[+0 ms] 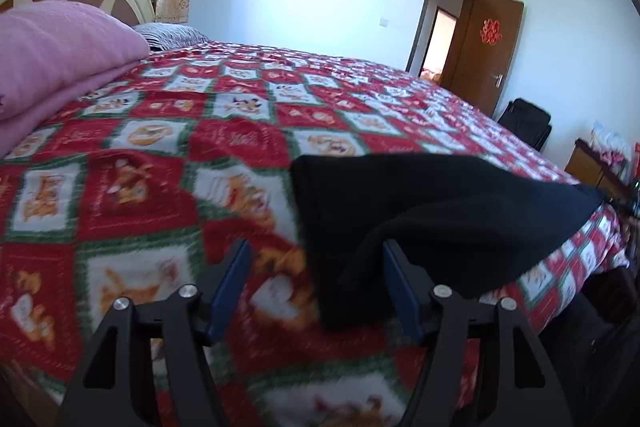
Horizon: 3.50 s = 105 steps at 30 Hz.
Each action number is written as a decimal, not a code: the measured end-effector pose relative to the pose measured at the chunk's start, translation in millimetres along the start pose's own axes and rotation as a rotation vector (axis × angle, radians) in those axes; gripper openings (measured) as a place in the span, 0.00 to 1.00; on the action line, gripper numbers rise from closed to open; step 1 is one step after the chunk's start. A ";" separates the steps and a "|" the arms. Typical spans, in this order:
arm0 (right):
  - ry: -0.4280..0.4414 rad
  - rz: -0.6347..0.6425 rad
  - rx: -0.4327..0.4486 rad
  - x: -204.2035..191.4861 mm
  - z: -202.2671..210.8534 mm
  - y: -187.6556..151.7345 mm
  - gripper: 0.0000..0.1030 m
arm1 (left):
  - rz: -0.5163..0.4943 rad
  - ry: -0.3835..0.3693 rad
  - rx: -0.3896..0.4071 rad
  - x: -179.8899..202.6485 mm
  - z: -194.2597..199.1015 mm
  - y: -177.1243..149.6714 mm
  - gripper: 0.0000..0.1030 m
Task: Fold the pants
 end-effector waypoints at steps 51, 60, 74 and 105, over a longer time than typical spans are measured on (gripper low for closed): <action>0.435 0.945 -0.269 -478.7 -39.0 -205.4 0.30 | -0.265 0.194 -0.081 46.8 -11.4 -3.5 0.45; 0.412 0.988 -0.243 -485.7 -40.8 -207.4 0.05 | -0.268 0.142 -0.093 46.8 -16.5 4.3 0.17; 0.438 1.020 -0.269 -479.3 -32.9 -225.9 0.04 | -0.311 0.130 -0.076 39.5 -12.8 -12.2 0.18; 0.146 0.457 -0.166 -253.4 13.0 -54.4 0.29 | -0.262 0.058 0.026 111.2 -21.2 36.7 0.65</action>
Point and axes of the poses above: each gripper's, at about its wrist camera, not at the fingertips, and z roughly against the way its jaws point, x to its right, y to its top, the point moved 10 cm from there along -z, roughly the way its jaws point, and after that the axes turned 1 degree about -z, right-handed, at the moved point
